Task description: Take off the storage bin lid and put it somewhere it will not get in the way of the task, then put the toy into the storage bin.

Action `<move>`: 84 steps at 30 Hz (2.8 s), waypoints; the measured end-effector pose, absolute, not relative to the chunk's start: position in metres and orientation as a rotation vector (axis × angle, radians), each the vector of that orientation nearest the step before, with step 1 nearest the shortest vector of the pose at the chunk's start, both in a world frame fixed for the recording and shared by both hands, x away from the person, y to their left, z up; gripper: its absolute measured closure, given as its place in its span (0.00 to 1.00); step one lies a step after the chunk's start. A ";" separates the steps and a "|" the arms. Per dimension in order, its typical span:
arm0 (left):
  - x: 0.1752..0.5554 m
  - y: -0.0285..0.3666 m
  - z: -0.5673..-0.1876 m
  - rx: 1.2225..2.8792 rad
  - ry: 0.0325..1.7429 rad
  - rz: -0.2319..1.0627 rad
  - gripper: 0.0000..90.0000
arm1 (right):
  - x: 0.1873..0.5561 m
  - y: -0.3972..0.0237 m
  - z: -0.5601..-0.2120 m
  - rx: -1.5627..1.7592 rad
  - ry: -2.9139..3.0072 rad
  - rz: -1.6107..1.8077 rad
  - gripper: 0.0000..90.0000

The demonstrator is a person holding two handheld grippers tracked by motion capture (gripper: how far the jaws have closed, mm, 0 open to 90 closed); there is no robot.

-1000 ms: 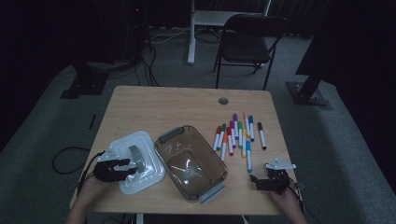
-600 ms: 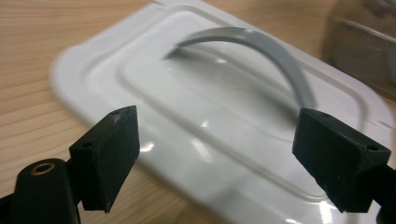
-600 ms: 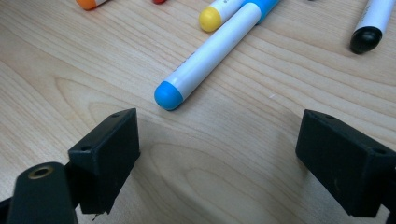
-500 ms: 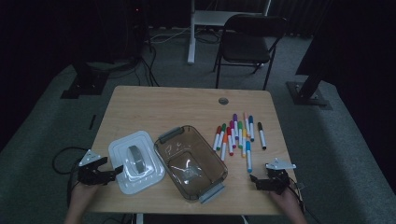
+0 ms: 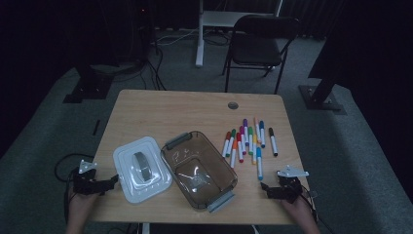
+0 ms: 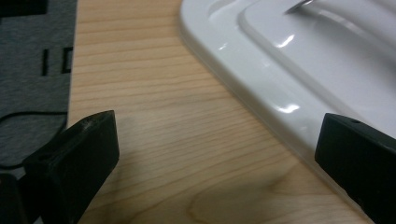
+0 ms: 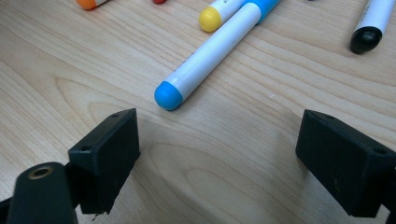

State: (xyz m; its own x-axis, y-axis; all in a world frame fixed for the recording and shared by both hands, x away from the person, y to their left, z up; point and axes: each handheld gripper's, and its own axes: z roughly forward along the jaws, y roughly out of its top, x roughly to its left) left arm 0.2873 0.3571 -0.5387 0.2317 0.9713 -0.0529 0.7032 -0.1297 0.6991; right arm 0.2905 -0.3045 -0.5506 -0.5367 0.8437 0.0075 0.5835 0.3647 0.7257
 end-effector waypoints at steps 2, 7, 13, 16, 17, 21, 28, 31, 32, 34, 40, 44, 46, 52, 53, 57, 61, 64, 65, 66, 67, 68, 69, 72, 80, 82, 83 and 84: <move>0.289 0.356 -0.541 1.920 1.546 0.580 0.01 | 0.290 -0.305 -0.551 1.248 2.265 0.979 0.15; 0.292 0.355 -0.545 1.937 1.567 0.609 0.01 | 0.290 -0.305 -0.551 1.248 2.265 0.979 0.15; 0.291 0.355 -0.546 1.917 1.593 0.644 0.01 | 0.290 -0.305 -0.551 1.248 2.265 0.980 0.15; 0.291 0.354 -0.546 1.906 1.611 0.650 0.01 | 0.290 -0.304 -0.551 1.246 2.266 0.980 0.15; 0.292 0.354 -0.546 1.898 1.626 0.654 0.01 | 0.290 -0.304 -0.551 1.246 2.266 0.979 0.15; 0.293 0.353 -0.546 1.890 1.636 0.660 0.01 | 0.290 -0.304 -0.551 1.230 2.280 0.984 0.14; 0.294 0.354 -0.546 1.902 1.617 0.652 0.01 | 0.290 -0.304 -0.551 1.224 2.285 0.988 0.15; 0.295 0.354 -0.546 1.903 1.618 0.652 0.01 | 0.290 -0.304 -0.551 1.225 2.284 0.988 0.15; 0.295 0.354 -0.546 1.902 1.618 0.651 0.01 | 0.290 -0.304 -0.551 1.229 2.281 0.986 0.15; 0.295 0.354 -0.546 1.903 1.618 0.651 0.01 | 0.290 -0.304 -0.551 1.233 2.278 0.985 0.15; 0.295 0.354 -0.546 1.902 1.618 0.651 0.01 | 0.289 -0.304 -0.550 1.250 2.262 0.979 0.15; 0.295 0.354 -0.546 1.897 1.625 0.652 0.01 | 0.289 -0.304 -0.550 1.254 2.259 0.977 0.15; 0.295 0.354 -0.546 1.897 1.625 0.653 0.01 | 0.287 -0.304 -0.550 1.261 2.254 0.971 0.15; 0.295 0.354 -0.546 1.897 1.626 0.654 0.01 | 0.285 -0.309 -0.546 1.289 2.227 0.936 0.15; 0.295 0.354 -0.546 1.897 1.626 0.654 0.01 | 0.285 -0.310 -0.544 1.296 2.213 0.943 0.15; 0.295 0.354 -0.546 1.896 1.626 0.655 0.01 | 0.286 -0.313 -0.534 1.298 2.138 0.963 0.15; 0.295 0.354 -0.546 1.897 1.626 0.655 0.01 | 0.292 -0.315 -0.520 1.295 2.074 0.974 0.16; 0.295 0.354 -0.546 1.897 1.626 0.655 0.01 | 0.300 -0.318 -0.508 1.309 2.008 0.973 0.23; 0.295 0.354 -0.546 1.897 1.626 0.655 0.01 | 0.303 -0.319 -0.505 1.324 1.986 0.977 0.22; 0.295 0.354 -0.546 1.897 1.626 0.656 0.01 | 0.306 -0.321 -0.502 1.343 1.958 0.979 0.22; 0.295 0.354 -0.546 1.897 1.626 0.656 0.01 | 0.311 -0.322 -0.498 1.357 1.941 0.973 0.22; 0.295 0.354 -0.546 1.897 1.626 0.655 0.01 | 0.315 -0.323 -0.495 1.360 1.925 0.962 0.22; 0.295 0.354 -0.546 1.897 1.626 0.655 0.01 | 0.320 -0.323 -0.491 1.370 1.898 0.944 0.21; 0.295 0.354 -0.546 1.897 1.626 0.655 0.01 | 0.335 -0.325 -0.479 1.382 1.833 0.931 0.22; 0.295 0.354 -0.546 1.897 1.626 0.655 0.01 | 0.387 -0.331 -0.473 1.519 1.866 0.922 0.40; 0.295 0.354 -0.546 1.897 1.626 0.655 0.01 | 0.400 -0.329 -0.480 1.559 1.907 0.886 0.44; 0.295 0.354 -0.546 1.897 1.626 0.656 0.01 | 0.407 -0.328 -0.484 1.589 1.924 0.868 0.44; 0.295 0.354 -0.546 1.897 1.626 0.655 0.01 | 0.412 -0.327 -0.487 1.613 1.936 0.857 0.47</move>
State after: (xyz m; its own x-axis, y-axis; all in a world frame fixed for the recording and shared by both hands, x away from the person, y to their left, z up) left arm 0.2948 0.3536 -0.5460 0.1488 0.9888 0.0108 0.7200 -0.1158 0.6842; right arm 0.4125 -0.3265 -0.4872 -0.1939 0.9805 0.0323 0.6829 0.1113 0.7219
